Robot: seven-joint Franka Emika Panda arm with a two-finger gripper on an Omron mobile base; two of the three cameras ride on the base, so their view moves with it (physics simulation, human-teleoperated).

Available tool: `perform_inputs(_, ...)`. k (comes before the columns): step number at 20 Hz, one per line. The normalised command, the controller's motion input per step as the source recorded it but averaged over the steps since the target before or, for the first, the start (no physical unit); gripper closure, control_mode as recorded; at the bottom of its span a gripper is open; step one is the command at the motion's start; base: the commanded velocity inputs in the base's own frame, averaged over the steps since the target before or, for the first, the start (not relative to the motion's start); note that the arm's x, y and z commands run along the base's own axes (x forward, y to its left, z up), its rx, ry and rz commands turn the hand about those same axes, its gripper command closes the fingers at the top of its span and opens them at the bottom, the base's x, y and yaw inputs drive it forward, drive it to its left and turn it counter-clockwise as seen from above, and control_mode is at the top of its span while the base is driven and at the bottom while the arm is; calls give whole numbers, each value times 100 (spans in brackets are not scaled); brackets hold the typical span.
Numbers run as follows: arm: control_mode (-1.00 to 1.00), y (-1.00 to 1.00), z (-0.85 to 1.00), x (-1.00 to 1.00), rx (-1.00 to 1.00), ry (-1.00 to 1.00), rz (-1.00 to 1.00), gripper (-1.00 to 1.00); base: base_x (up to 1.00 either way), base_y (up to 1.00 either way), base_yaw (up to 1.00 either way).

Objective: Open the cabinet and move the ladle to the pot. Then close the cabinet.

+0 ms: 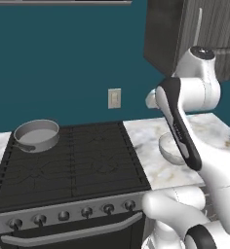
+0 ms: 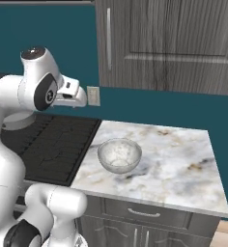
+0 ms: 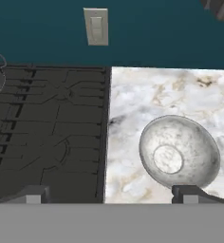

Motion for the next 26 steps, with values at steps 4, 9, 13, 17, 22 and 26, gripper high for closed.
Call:
perform_inputs(4, -100, -28, 23, -26, 0, -15, -10, -100, 0, 0, 0)
perform_inputs(9, -100, -41, 28, -9, 0, -20, -13, -100, 0, 0, 0)
perform_inputs(13, -100, -34, 23, -1, 0, -21, -8, -100, 0, 0, 0)
perform_inputs(17, -100, -29, 27, -2, 0, -22, -1, -100, 0, 0, 0)
perform_inputs(22, -100, -34, 41, 0, 0, -13, 0, -100, 0, 0, 0)
perform_inputs(26, -100, -29, 57, 0, 0, -1, 0, -100, 0, 0, 0)
